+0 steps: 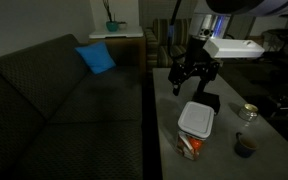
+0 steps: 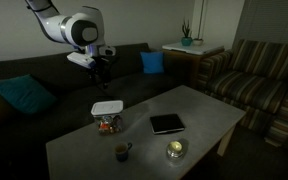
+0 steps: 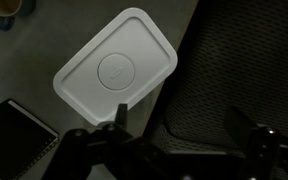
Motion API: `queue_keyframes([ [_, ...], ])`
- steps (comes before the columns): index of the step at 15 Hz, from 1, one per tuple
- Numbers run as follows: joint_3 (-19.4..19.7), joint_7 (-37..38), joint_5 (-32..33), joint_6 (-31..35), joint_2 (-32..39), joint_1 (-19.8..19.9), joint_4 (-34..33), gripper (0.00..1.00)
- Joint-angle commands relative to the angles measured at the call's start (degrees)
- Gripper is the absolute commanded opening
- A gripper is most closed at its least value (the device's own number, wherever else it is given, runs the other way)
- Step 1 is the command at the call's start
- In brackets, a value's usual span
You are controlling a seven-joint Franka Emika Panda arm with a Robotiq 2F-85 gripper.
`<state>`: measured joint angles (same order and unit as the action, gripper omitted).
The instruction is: Press the object on the lid of the bowl
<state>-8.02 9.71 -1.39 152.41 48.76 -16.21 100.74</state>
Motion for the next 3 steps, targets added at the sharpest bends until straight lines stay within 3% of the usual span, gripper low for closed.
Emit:
queue_keyframes([
  [1,-2.0,-2.4,-1.3,-1.8,-2.7,1.7,2.9,1.00],
  [3,-2.8,-3.1,-1.6,-1.4,-2.8,2.2,3.2,1.00],
])
